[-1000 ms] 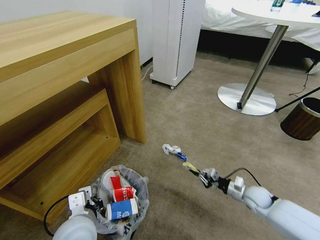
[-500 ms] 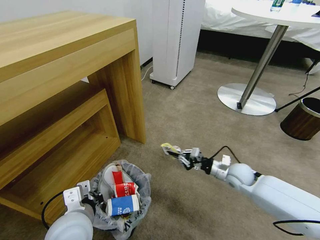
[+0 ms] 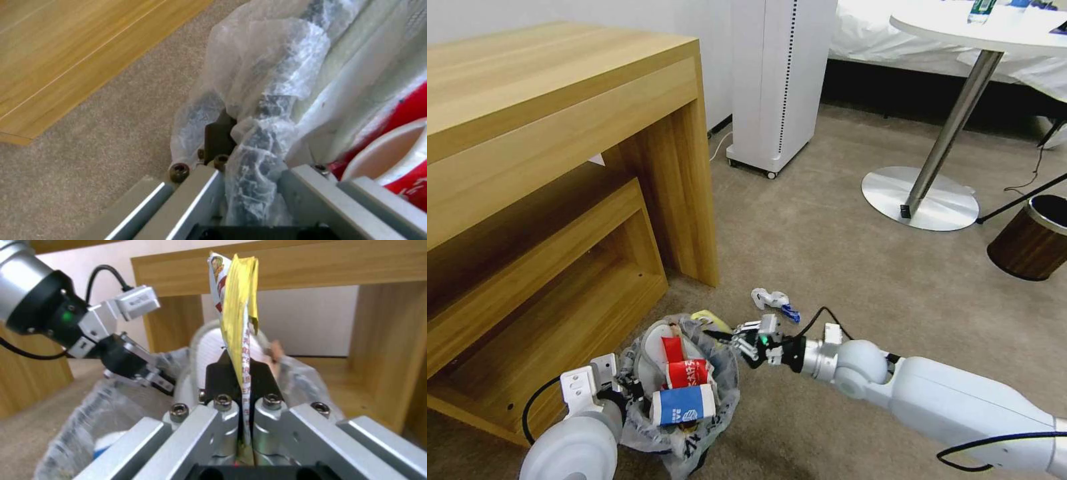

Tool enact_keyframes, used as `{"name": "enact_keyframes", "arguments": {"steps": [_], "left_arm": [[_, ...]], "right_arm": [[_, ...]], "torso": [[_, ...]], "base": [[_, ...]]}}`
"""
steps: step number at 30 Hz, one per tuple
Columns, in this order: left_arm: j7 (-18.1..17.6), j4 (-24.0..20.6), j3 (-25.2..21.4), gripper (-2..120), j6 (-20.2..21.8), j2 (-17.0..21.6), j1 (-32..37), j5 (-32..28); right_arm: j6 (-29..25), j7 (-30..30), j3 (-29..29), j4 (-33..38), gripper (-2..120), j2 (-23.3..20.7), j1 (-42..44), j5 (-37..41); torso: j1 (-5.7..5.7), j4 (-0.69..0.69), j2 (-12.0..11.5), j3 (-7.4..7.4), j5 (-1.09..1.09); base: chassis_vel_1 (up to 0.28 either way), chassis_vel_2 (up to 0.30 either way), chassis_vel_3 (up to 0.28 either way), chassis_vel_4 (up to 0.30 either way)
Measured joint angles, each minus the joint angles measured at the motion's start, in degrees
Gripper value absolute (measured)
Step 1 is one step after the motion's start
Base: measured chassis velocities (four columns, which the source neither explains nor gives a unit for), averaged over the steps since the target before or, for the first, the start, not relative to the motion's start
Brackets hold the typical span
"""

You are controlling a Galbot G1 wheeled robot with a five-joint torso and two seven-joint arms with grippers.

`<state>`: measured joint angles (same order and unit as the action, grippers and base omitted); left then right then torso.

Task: Pick up the trash bin and place the garbage on the floor into it.

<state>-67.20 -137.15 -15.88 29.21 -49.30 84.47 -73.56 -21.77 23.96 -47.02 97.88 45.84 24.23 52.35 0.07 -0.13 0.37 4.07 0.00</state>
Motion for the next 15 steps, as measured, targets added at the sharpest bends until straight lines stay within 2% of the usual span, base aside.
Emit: {"name": "enact_keyframes", "arguments": {"steps": [15], "left_arm": [[0.3,0.7,0.2,0,0.0,-0.3,0.1,0.5]], "right_arm": [[0.3,-1.6,-5.8,-3.5,0,5.0,-1.0,1.1]], "torso": [[0.0,0.0,0.0,0.0,0.0]], "base": [[0.0,0.0,0.0,0.0]]}}
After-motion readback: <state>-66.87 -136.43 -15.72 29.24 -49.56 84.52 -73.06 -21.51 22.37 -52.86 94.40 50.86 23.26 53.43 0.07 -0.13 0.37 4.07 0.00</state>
